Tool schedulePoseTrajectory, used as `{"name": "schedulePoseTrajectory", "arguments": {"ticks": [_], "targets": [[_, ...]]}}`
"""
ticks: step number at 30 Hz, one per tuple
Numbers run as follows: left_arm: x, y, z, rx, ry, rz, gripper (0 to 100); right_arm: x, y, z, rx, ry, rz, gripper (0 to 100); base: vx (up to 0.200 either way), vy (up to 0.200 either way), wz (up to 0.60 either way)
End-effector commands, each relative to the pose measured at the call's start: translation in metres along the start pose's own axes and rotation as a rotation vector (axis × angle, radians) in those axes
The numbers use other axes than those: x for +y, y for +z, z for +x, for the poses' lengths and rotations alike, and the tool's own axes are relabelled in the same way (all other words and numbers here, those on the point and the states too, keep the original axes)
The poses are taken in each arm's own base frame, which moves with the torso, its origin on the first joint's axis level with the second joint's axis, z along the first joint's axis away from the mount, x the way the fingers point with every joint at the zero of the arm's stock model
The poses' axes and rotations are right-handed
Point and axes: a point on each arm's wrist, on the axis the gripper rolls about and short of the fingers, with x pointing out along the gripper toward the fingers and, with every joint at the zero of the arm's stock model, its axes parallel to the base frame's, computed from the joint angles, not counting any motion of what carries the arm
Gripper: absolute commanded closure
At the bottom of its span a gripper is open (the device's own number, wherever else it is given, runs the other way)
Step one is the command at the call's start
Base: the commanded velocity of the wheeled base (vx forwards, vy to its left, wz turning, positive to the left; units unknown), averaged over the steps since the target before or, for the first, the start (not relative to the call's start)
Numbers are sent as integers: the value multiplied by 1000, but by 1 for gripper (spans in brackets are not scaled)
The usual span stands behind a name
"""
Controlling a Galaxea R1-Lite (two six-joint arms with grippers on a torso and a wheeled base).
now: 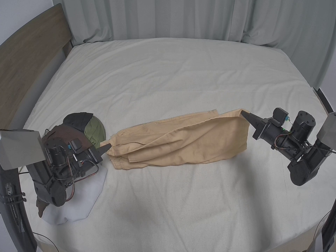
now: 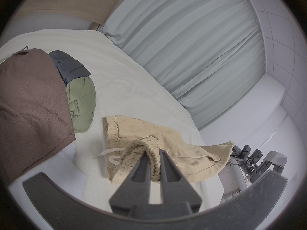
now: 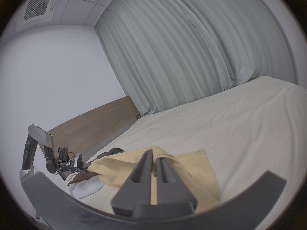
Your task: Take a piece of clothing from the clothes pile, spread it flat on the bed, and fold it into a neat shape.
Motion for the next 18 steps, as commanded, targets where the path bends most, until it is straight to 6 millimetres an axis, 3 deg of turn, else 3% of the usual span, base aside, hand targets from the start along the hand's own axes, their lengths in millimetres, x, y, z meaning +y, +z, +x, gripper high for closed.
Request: {"name": "schedulePoseTrajectory", "arguments": {"ticks": [1,11,18], "targets": [[0,-1,1,2,-2,-3,100,-9,-9,10,7,-5,6,100,0,0,0],[0,3,6,-13,-12,-2,100,-25,-8,44,-71,5,-27,100,0,0,0],[-3,3,11,-22,-21,-40,100,-36,-15,56,-84,-6,-30,100,0,0,0]]}}
